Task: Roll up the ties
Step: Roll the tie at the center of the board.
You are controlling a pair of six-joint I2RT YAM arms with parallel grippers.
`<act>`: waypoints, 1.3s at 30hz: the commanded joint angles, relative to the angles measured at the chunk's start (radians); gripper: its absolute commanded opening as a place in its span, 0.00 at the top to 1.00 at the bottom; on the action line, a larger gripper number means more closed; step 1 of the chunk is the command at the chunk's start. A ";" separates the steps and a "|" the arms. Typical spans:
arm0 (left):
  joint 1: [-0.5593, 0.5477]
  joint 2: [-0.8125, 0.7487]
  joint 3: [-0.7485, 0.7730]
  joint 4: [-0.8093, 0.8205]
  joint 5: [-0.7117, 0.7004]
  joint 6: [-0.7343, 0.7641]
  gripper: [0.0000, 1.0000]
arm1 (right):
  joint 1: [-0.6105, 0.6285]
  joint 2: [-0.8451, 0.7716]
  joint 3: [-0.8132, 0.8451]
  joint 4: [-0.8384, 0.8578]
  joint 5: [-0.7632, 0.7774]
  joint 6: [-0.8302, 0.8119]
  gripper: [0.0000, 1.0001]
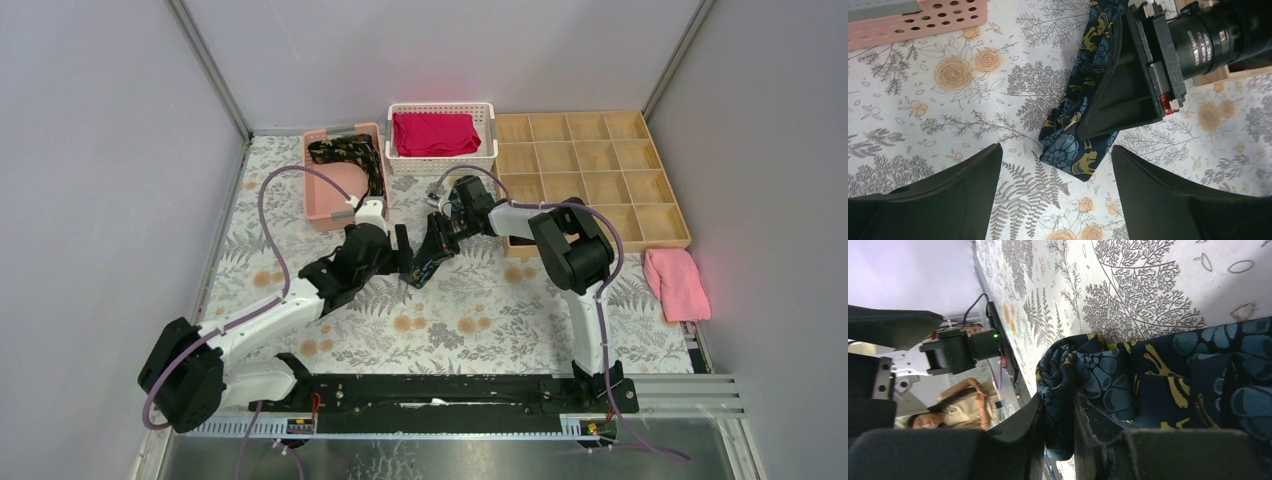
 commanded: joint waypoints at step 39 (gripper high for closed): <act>-0.069 0.733 0.409 -0.124 0.042 0.379 0.15 | -0.041 0.078 0.077 0.076 -0.127 0.107 0.88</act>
